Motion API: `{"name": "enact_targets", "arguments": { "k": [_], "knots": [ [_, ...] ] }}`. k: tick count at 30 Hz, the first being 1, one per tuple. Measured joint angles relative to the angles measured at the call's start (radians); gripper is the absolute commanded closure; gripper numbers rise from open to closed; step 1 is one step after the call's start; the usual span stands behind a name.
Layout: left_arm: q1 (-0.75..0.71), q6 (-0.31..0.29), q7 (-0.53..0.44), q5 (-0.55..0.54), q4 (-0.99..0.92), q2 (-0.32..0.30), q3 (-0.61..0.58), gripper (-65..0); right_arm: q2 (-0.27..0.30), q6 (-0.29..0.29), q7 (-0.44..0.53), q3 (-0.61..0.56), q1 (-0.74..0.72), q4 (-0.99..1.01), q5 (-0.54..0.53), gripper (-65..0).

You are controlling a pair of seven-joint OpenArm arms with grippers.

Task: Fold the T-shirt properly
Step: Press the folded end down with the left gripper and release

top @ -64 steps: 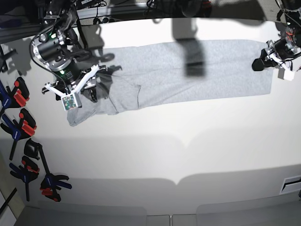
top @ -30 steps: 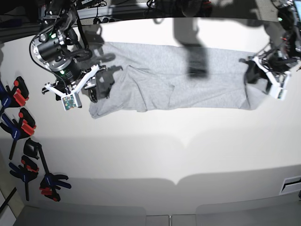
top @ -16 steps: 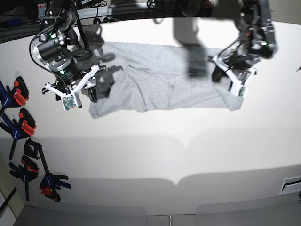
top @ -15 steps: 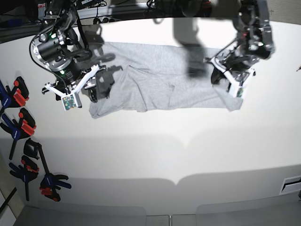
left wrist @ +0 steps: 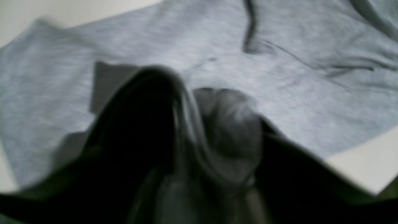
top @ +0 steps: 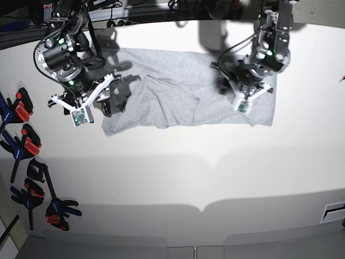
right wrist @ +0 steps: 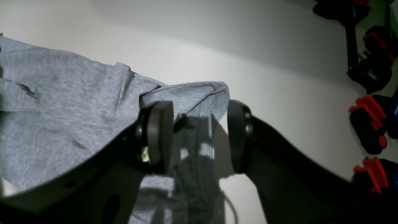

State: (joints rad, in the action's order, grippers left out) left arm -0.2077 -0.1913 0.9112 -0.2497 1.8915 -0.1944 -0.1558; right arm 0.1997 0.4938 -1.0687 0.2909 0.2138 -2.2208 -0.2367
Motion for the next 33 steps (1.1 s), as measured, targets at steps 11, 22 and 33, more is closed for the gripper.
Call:
{"name": "enact_targets", "arguments": {
  "k": [11,22,33],
  "knots": [
    [0.058,-0.001,-0.103,-0.007,0.0,0.0,-0.132,-33.8,0.0,0.0,0.0,0.0,0.0,0.0,0.0,-26.7],
    [0.156,-0.001,-0.032,0.145,0.0,-0.005,-0.131,-33.7,0.0,0.0,-0.004,0.0,0.0,0.0,0.0,-26.7],
    [0.016,0.391,0.133,0.102,0.193,-0.006,0.063,-33.7,0.0,0.0,-0.007,0.0,0.001,0.0,0.0,-26.7]
  ]
}}
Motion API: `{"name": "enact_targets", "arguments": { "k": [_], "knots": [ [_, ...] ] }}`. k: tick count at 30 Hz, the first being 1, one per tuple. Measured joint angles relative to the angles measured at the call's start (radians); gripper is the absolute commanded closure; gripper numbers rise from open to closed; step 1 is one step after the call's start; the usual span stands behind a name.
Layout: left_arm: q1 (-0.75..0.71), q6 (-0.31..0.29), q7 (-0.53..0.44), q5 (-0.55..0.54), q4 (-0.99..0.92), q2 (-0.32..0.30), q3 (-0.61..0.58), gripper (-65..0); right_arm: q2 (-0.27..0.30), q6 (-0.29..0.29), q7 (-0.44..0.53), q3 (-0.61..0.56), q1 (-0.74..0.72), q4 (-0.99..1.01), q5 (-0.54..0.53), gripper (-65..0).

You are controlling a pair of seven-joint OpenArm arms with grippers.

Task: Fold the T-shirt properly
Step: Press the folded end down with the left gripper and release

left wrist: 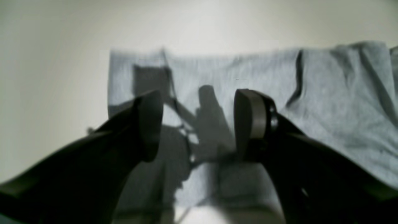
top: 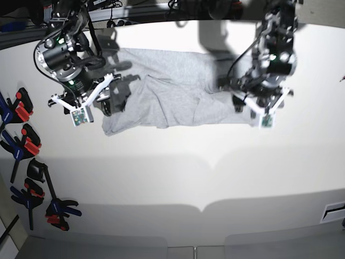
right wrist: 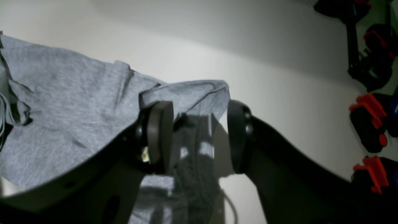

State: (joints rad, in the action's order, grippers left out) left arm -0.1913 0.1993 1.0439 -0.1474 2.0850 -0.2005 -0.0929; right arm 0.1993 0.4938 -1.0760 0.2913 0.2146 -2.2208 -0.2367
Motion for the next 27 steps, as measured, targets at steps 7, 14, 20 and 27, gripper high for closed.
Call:
{"name": "enact_targets", "arguments": {
  "k": [7,14,20,27],
  "knots": [
    [-0.127,-0.038,-0.053,-0.212,0.0,0.122,0.201,-33.7,0.0,0.0,0.0,0.0,-0.001,0.0,0.0,-26.7],
    [-0.122,-0.043,-0.079,-0.216,-0.048,0.139,0.266,-33.7,0.0,0.0,-0.008,0.0,-0.001,0.0,-0.001,-26.7],
    [-0.122,-0.1,-0.083,-0.335,-0.152,0.159,0.27,-33.7,0.0,0.0,-0.025,0.0,-0.001,0.0,0.0,-26.7],
    [-0.048,-0.283,-0.14,-0.503,-0.18,0.208,0.267,-33.7,0.001,0.0,-0.026,0.0,-0.001,0.0,0.0,-26.7]
  ]
}}
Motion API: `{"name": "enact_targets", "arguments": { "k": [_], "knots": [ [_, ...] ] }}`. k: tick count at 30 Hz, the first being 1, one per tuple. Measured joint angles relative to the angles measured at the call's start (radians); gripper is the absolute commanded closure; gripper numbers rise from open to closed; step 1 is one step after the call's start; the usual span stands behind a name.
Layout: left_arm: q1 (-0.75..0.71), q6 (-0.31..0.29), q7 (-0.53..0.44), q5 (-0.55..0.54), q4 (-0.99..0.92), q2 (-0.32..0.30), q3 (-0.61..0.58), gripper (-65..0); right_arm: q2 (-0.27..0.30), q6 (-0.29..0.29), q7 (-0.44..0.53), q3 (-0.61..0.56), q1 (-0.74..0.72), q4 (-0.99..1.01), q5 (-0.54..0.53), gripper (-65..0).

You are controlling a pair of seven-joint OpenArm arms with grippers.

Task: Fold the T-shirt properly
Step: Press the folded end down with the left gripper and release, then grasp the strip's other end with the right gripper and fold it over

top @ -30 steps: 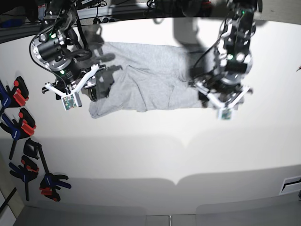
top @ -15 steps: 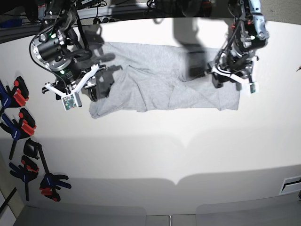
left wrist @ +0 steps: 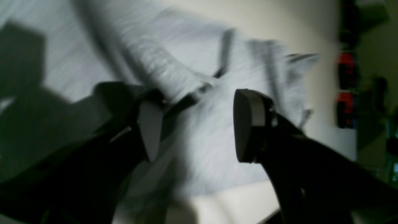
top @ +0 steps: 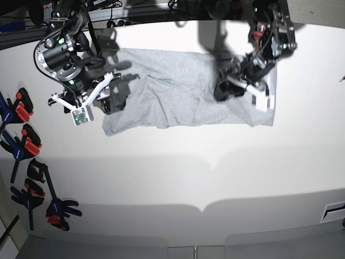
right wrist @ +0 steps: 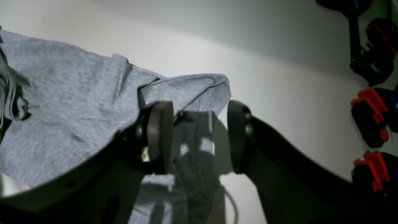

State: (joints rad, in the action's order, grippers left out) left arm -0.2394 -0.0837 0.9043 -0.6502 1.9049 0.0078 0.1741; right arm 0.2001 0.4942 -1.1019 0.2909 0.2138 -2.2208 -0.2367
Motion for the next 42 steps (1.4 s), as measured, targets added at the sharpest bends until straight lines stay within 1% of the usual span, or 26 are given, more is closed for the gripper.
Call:
{"name": "enact_targets", "arguments": {
  "k": [3,4,7,8,11,12,14,15,16,17,19,21,24,25,26,28,29,31,37,39,42],
  "knots": [
    [0.08,0.0,-0.018,0.011,0.001,-0.003,0.002,-33.7,0.0,0.0,0.0,0.0,0.0,0.0,0.0,-26.7],
    [0.096,-0.001,-0.018,0.026,0.001,-0.003,0.004,-33.7,0.0,0.0,0.0,0.0,0.0,0.0,-0.001,-26.7],
    [0.119,-0.003,-0.018,0.024,-0.021,-0.005,0.003,-33.7,0.0,-0.006,-0.001,0.0,0.0,0.0,0.0,-27.5],
    [0.119,-0.005,-0.016,0.008,-0.039,-0.004,0.002,-33.7,0.0,-0.007,-0.005,0.0,0.0,0.002,0.0,-30.4],
    [0.121,-0.071,0.014,-0.047,-0.1,-0.002,0.002,-33.7,0.0,-0.008,-0.007,0.0,0.0,0.05,-0.002,-40.5],
    [0.122,-0.084,0.029,-0.057,-0.112,-0.002,0.002,-33.7,-0.001,-0.008,-0.01,0.0,0.0,0.071,-0.001,-42.8],
    [0.124,-0.109,0.061,-0.063,-0.121,-0.003,0.003,-33.7,0.0,-0.008,0.006,0.0,0.0,0.115,0.003,-44.0],
    [0.124,-0.117,0.074,-0.064,-0.12,-0.003,0.003,-33.7,-0.001,-0.021,0.006,-0.001,0.0,0.136,0.025,-44.0],
    [0.127,-0.131,0.081,-0.064,-0.12,-0.003,0.003,-33.7,0.0,-0.056,0.002,-0.001,0.0,0.159,0.054,-44.0],
    [0.128,-0.135,0.091,-0.066,-0.12,-0.002,0.002,-33.7,0.0,-0.074,0.004,0.006,0.0,0.187,0.083,-43.9],
    [0.129,-0.138,0.092,-0.068,-0.12,-0.003,0.002,-33.7,-0.001,-0.095,0.013,0.038,0.0,0.246,0.074,-43.9],
    [0.129,-0.137,0.091,-0.068,-0.12,-0.003,0.002,-33.7,-0.001,-0.098,0.046,0.089,0.0,0.31,0.009,-43.9],
    [0.129,-0.138,0.091,-0.068,-0.12,-0.005,0.002,-33.7,-0.001,-0.096,0.084,0.181,-0.002,0.426,-0.127,-43.9],
    [0.129,-0.138,0.091,-0.068,-0.12,-0.005,0.002,-33.7,-0.001,-0.087,0.085,0.207,-0.006,0.471,-0.178,-43.9],
    [0.129,-0.138,0.092,-0.068,-0.12,-0.005,0.002,-33.7,-0.001,-0.061,0.08,0.228,-0.015,0.518,-0.22,-43.9],
    [0.129,-0.138,0.091,-0.068,-0.12,-0.005,0.002,-33.7,0.0,-0.031,0.053,0.246,-0.032,0.602,-0.281,-43.9],
    [0.129,-0.138,0.091,-0.068,-0.12,-0.005,0.002,-33.7,-0.001,-0.017,0.048,0.246,-0.04,0.637,-0.295,-43.9],
    [0.129,-0.138,0.092,-0.069,-0.12,-0.005,0.002,-33.7,-0.003,-0.002,0.071,0.244,-0.056,0.688,-0.329,-43.9],
    [0.129,-0.138,0.091,-0.064,-0.12,-0.005,0.003,-33.7,-0.003,0.005,0.1,0.226,-0.094,0.812,-0.487,-43.9],
    [0.129,-0.143,0.091,-0.064,-0.12,-0.005,0.003,-33.7,-0.02,0.005,0.089,0.222,-0.112,0.826,-0.497,-43.9],
    [0.129,-0.166,0.091,-0.064,-0.12,-0.005,0.003,-33.7,-0.067,0.017,0.047,0.22,-0.147,0.83,-0.476,-43.9]
  ]
}}
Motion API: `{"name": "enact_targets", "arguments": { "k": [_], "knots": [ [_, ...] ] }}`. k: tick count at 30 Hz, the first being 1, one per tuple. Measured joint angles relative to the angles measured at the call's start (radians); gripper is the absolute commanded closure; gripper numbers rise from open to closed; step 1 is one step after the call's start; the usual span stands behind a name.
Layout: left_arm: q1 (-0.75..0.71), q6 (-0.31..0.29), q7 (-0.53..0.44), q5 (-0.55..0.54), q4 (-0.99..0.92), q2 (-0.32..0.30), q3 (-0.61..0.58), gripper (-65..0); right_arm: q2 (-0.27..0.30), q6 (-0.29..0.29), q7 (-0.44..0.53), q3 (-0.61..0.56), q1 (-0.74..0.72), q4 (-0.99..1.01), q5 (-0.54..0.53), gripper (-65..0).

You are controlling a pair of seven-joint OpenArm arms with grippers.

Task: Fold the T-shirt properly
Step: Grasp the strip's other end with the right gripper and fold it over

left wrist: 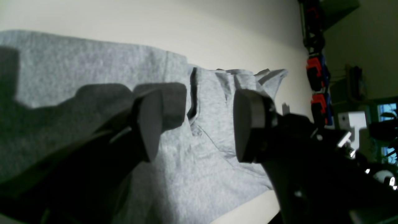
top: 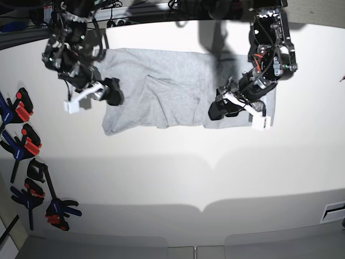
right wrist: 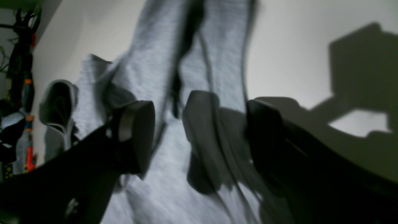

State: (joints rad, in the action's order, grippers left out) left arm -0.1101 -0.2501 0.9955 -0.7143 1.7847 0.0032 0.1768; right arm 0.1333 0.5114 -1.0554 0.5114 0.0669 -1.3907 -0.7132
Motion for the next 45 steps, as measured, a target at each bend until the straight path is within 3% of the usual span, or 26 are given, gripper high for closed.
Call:
{"name": "enact_targets", "arguments": {
  "k": [5,7,10,15,25,28,30,33,37,45],
  "knots": [
    [0.0,-0.006,0.0,0.0,0.0,0.0,0.0,-33.7,-0.087,0.032,-0.07,-0.006,-0.061,0.004,0.01,-43.8],
    [0.0,-0.006,0.0,0.0,0.0,0.0,0.0,-33.8,-0.116,0.042,-0.084,-0.008,-0.087,0.004,0.063,-41.2],
    [0.0,-0.006,0.0,0.001,0.0,-0.002,0.0,-33.8,-0.122,0.042,-0.099,-0.012,-0.117,0.009,0.141,-28.7],
    [-0.001,-0.006,0.027,0.003,0.0,-0.018,0.0,-33.7,-0.109,0.031,-0.144,0.043,-0.147,-0.002,0.19,-0.5],
    [0.0,-0.021,0.079,0.007,0.0,-0.023,-0.001,-33.7,-0.011,0.022,-0.215,0.12,-0.319,-0.039,0.179,0.0],
    [0.0,-0.05,0.077,0.037,0.0,-0.023,-0.001,-33.8,-0.023,0.019,-0.321,0.106,-0.35,-0.044,0.036,0.0],
    [0.0,-0.05,0.076,0.114,0.0,-0.023,-0.001,-33.8,-0.051,0.031,-0.357,0.076,-0.352,-0.072,-0.027,0.0],
    [-0.005,-0.049,0.076,0.285,0.0,-0.023,-0.001,-33.7,-0.104,0.032,-0.36,0.03,-0.336,-0.125,-0.019,0.0],
    [-0.023,0.047,0.048,0.447,0.0,-0.023,0.0,-33.8,-0.162,0.034,-0.36,-0.034,-0.324,-0.216,-0.015,0.0],
    [-0.02,0.066,0.034,0.487,-0.008,-0.023,-0.001,-33.7,-0.294,0.035,-0.359,-0.236,-0.249,-0.333,-0.018,0.0]
  ]
}}
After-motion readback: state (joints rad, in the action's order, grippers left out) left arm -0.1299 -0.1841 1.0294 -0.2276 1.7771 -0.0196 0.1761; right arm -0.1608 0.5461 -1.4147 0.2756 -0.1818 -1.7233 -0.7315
